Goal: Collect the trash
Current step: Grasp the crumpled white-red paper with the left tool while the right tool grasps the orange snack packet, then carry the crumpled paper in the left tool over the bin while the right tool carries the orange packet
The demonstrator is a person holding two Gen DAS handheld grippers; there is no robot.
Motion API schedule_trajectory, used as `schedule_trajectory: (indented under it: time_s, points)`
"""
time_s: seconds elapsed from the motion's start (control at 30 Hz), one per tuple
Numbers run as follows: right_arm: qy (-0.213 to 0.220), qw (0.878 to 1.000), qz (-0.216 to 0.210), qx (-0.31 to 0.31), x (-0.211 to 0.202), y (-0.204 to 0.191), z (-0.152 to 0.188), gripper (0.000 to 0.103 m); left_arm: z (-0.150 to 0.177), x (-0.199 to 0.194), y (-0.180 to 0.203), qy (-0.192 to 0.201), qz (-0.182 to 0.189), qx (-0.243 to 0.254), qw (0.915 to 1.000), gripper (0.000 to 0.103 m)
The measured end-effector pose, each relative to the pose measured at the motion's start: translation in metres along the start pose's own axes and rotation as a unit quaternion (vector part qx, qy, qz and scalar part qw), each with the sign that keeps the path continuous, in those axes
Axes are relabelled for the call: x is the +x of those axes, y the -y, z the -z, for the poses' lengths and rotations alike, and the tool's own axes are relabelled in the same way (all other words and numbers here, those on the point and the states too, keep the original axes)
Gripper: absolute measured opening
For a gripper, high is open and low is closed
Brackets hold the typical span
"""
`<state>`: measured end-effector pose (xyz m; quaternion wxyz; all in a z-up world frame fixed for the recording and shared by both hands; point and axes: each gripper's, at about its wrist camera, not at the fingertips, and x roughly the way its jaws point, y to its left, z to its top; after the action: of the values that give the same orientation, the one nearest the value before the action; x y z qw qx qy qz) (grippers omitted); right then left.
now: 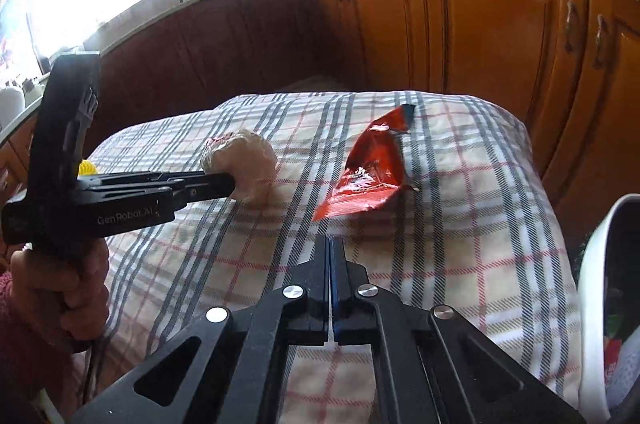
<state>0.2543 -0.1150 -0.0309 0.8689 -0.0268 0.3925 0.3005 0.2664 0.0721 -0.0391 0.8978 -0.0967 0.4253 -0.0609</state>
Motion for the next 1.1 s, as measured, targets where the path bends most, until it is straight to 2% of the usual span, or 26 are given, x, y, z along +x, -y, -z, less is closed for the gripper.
schedule_trajectory:
  time_s: [0.1,0.17,0.33,0.43,0.6,0.67,0.7,0.9,1.1]
  points:
    - [0.003,1.000,-0.005,0.014,-0.013,0.006,0.007,0.000,0.007,-0.007,0.004,0.003,0.008,-0.001,1.0000,0.019]
    - [0.008,0.999,-0.016,0.040,-0.016,0.016,0.006,0.004,0.011,-0.011,0.004,0.006,0.014,-0.008,0.9998,0.018]
    - [0.026,0.995,-0.007,0.097,-0.014,0.040,-0.008,0.038,0.020,-0.020,0.005,0.010,0.024,-0.016,0.9995,0.018]
    - [0.030,0.992,-0.008,0.123,-0.003,0.049,-0.021,0.039,0.023,-0.022,0.007,0.009,0.026,-0.016,0.9995,0.018]
    - [0.026,0.992,-0.009,0.123,0.019,0.050,-0.037,0.038,0.026,-0.024,0.010,0.008,0.030,-0.017,0.9994,0.018]
    - [0.017,0.993,-0.014,0.115,0.026,0.047,-0.039,0.026,0.028,-0.027,0.012,0.009,0.033,-0.017,0.9993,0.018]
    - [0.014,0.993,-0.015,0.113,0.025,0.046,-0.037,0.004,0.028,-0.027,0.013,0.009,0.034,-0.016,0.9992,0.018]
    - [0.035,0.994,-0.011,0.102,-0.012,0.035,-0.021,0.002,0.032,-0.034,0.036,0.010,0.048,-0.002,0.9988,0.018]
    - [0.052,0.992,-0.016,0.116,-0.058,0.045,0.001,0.002,0.036,-0.040,0.073,0.009,0.064,0.026,0.9976,0.018]
